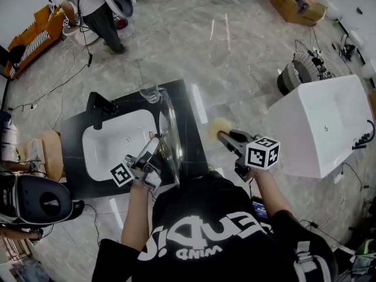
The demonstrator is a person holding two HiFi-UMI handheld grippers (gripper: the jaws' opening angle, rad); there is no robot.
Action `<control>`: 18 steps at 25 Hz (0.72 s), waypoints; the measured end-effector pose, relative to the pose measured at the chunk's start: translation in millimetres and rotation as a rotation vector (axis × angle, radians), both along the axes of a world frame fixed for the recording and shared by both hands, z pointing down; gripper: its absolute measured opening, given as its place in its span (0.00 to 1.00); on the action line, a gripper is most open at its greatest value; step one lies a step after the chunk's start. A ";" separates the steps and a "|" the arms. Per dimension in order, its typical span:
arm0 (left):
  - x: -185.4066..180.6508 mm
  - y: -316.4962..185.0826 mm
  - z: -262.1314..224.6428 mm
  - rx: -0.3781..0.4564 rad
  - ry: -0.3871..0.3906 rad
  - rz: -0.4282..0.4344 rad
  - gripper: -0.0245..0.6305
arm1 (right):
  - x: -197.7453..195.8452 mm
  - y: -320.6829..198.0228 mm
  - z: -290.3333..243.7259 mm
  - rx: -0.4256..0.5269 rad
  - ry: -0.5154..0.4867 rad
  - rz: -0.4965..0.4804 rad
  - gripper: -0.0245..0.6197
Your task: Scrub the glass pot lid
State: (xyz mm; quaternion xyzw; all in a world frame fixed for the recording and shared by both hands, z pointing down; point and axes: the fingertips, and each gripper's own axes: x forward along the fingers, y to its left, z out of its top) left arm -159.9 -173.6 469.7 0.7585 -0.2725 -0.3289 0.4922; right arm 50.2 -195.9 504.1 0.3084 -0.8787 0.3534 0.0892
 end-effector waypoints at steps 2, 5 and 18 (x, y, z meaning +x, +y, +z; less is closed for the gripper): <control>2.5 -2.2 3.4 -0.012 -0.068 -0.002 0.31 | 4.4 -1.6 -0.8 0.005 0.001 0.009 0.11; 6.2 -6.1 7.7 -0.033 -0.155 -0.007 0.31 | 6.4 -2.9 -2.5 0.009 -0.001 0.015 0.11; 43.2 -14.3 31.2 0.060 -0.918 0.126 0.31 | 18.8 -4.9 0.3 0.007 -0.003 0.052 0.11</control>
